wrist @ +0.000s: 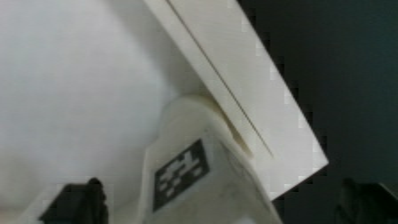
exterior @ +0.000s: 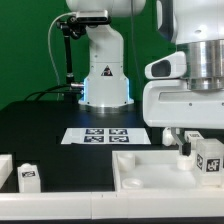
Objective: Assemble one leg
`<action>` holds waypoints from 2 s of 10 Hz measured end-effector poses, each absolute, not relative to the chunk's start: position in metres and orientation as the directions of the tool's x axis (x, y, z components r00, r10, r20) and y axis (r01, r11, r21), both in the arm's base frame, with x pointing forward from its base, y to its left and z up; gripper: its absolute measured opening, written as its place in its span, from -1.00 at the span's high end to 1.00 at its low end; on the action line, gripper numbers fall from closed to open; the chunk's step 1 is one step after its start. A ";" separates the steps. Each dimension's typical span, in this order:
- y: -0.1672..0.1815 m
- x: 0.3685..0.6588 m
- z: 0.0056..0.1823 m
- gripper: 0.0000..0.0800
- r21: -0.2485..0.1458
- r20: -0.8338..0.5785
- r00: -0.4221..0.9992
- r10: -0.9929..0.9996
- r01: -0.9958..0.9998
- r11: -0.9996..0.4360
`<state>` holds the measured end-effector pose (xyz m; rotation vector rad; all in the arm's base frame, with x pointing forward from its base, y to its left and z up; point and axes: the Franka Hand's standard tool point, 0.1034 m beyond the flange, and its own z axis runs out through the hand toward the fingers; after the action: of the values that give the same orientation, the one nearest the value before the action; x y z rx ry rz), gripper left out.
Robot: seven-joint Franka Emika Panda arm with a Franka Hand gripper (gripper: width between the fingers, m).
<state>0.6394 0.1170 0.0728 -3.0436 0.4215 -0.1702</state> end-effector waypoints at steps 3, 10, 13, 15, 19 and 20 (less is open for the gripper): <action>0.113 0.643 0.073 -0.59 -0.036 0.120 0.993 0.009 0.013 -0.999; 0.111 0.643 0.072 0.29 -0.072 0.102 0.906 -0.410 -0.404 -0.912; 0.108 0.643 0.072 0.29 -0.092 0.037 0.545 -0.837 -0.832 -0.546; 0.106 0.642 0.071 0.29 -0.105 0.002 0.391 -0.921 -0.915 -0.389; 0.106 0.641 0.071 0.29 -0.099 -0.028 0.168 -0.985 -0.981 -0.165; 0.106 0.640 0.071 0.29 -0.092 -0.059 0.030 -0.998 -0.995 -0.025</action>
Offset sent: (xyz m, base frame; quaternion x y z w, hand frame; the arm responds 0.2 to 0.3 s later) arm 0.0000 0.0000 0.0000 0.0000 0.0000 0.0650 0.9979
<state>0.6404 0.1060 0.0712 -2.1746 2.1157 -0.0330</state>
